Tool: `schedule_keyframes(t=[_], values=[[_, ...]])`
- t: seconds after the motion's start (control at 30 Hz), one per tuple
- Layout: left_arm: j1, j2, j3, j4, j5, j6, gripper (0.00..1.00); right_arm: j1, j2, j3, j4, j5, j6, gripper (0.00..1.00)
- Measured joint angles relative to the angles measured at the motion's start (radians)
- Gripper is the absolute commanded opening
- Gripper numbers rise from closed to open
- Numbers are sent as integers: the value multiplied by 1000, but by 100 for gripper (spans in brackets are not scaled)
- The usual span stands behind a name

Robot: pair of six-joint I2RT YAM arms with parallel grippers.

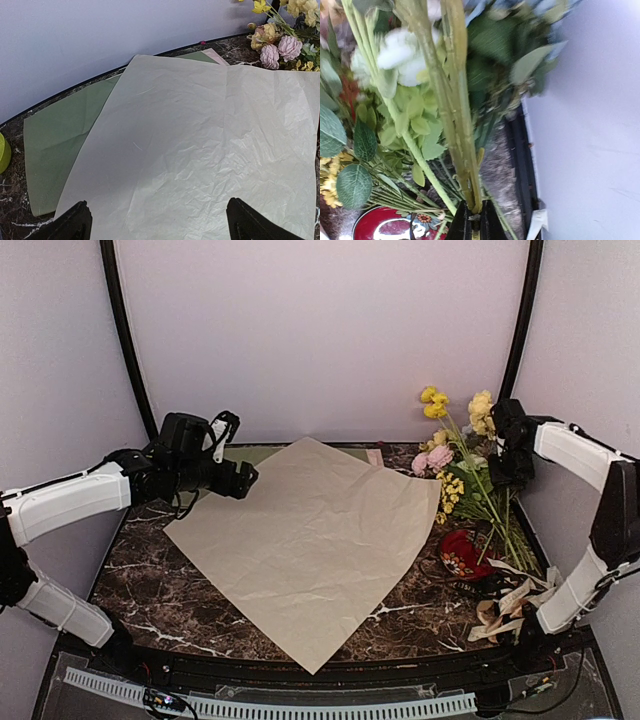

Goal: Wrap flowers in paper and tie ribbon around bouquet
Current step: Pick up the fake flower from the corner of the board, then place the fake flower on the flattened wrapping paper.

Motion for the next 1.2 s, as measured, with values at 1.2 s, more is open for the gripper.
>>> schedule_keyframes(t=[1.2], values=[[0, 4, 0, -3, 74, -17, 97, 562, 94, 16, 753, -904, 533, 0]])
